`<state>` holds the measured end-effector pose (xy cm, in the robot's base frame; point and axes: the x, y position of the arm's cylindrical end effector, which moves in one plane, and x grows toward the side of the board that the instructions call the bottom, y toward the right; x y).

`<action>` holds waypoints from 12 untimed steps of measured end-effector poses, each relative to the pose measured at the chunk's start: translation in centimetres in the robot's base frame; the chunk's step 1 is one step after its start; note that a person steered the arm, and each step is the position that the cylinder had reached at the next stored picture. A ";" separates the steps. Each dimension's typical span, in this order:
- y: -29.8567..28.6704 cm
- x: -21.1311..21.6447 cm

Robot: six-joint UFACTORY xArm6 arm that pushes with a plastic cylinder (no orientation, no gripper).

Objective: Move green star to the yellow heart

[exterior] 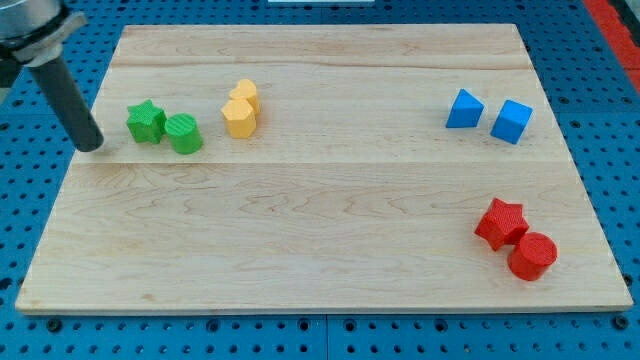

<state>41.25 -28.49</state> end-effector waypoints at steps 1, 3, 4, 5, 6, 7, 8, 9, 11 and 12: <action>-0.8 -1.4; 4.4 -1.5; 5.4 -2.4; 5.4 -3.3; 6.9 -4.0; 9.4 -4.3; 10.2 -4.4; 10.5 -5.3; 12.9 -5.8; 9.5 -7.3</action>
